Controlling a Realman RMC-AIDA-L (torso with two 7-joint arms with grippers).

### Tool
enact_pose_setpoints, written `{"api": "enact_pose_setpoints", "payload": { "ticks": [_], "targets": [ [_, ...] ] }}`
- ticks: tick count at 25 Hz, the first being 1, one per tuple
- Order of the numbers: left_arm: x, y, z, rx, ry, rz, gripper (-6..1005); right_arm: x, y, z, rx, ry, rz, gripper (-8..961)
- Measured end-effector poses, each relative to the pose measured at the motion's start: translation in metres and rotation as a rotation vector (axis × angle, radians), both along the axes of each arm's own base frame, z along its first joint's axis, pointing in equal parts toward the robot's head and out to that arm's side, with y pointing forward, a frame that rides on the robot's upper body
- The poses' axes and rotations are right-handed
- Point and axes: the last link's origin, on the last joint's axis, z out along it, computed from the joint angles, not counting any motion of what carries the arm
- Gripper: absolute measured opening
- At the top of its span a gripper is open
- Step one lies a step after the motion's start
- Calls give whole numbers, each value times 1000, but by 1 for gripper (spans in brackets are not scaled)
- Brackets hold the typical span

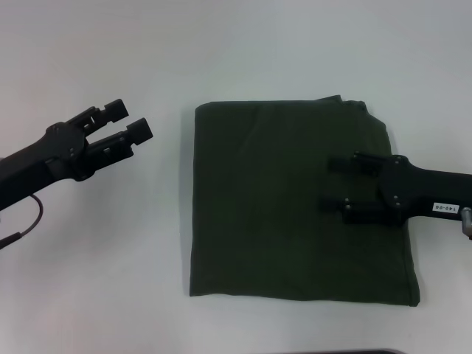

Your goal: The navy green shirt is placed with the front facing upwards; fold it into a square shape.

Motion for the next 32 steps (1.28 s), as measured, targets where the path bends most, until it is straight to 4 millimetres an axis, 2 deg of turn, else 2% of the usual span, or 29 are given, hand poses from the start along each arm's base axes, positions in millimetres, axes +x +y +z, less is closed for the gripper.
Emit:
{"api": "enact_pose_setpoints", "payload": {
  "ticks": [25, 32],
  "targets": [
    [1, 1, 0, -15, 8, -11, 903, -3, 3, 0, -37, -1, -6, 929],
    [0, 0, -1, -35, 26, -18, 903, -8, 4, -6, -83, -22, 32, 927]
  ]
}}
